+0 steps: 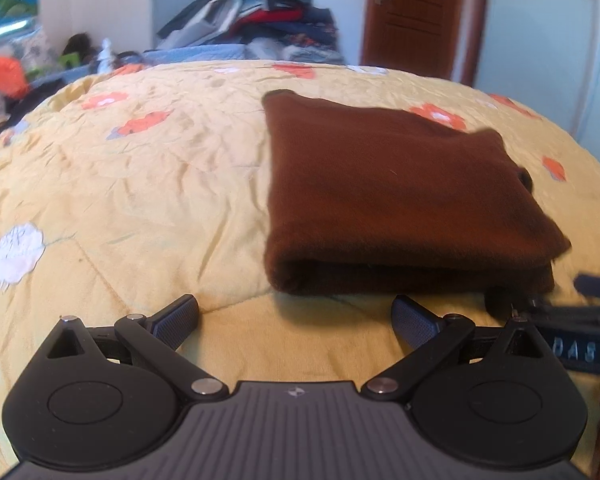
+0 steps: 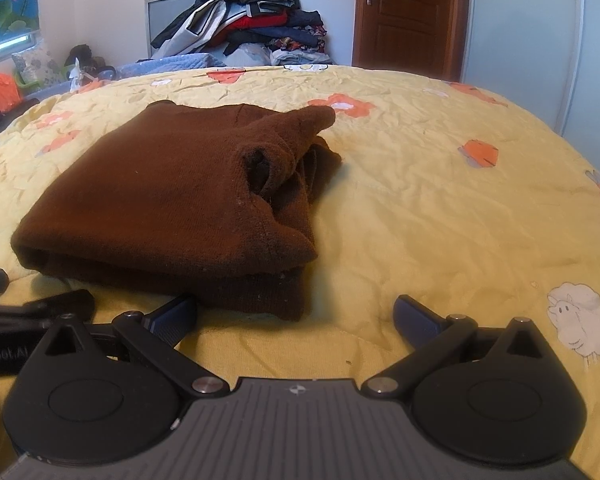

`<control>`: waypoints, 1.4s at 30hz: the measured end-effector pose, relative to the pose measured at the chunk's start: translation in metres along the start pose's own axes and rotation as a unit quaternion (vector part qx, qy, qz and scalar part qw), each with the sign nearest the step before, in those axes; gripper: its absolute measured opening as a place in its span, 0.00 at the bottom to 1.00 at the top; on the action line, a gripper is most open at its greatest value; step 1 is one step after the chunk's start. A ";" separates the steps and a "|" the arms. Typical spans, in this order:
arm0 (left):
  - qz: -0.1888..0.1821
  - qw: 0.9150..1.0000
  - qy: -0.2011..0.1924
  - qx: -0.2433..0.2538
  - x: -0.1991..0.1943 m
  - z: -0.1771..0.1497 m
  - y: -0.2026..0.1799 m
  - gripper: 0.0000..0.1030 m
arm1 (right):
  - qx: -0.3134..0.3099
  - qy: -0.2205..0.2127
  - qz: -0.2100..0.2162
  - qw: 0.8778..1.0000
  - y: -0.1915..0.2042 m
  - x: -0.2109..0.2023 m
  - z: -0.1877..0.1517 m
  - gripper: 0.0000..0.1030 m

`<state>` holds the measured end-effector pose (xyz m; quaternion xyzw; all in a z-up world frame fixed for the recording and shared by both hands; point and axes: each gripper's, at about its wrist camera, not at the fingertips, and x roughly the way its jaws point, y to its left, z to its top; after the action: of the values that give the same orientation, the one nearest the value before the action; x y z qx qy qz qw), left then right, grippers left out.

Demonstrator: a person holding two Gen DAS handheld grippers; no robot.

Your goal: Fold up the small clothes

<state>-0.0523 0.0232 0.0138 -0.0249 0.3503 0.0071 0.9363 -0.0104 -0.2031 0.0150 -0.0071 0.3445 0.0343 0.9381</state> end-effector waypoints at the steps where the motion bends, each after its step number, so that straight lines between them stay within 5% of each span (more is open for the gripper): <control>1: 0.006 1.000 0.000 -0.002 0.001 0.001 -0.001 1.00 | 0.000 0.001 0.000 1.000 0.000 0.000 0.000 1.00; 42: 0.020 1.000 -0.001 0.011 0.003 0.000 -0.004 1.00 | 0.002 0.001 -0.005 1.000 0.000 0.001 0.000 1.00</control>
<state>-0.0501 0.0192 0.0116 -0.0076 0.3501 0.0220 0.9364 -0.0097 -0.2028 0.0141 -0.0069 0.3454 0.0285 0.9380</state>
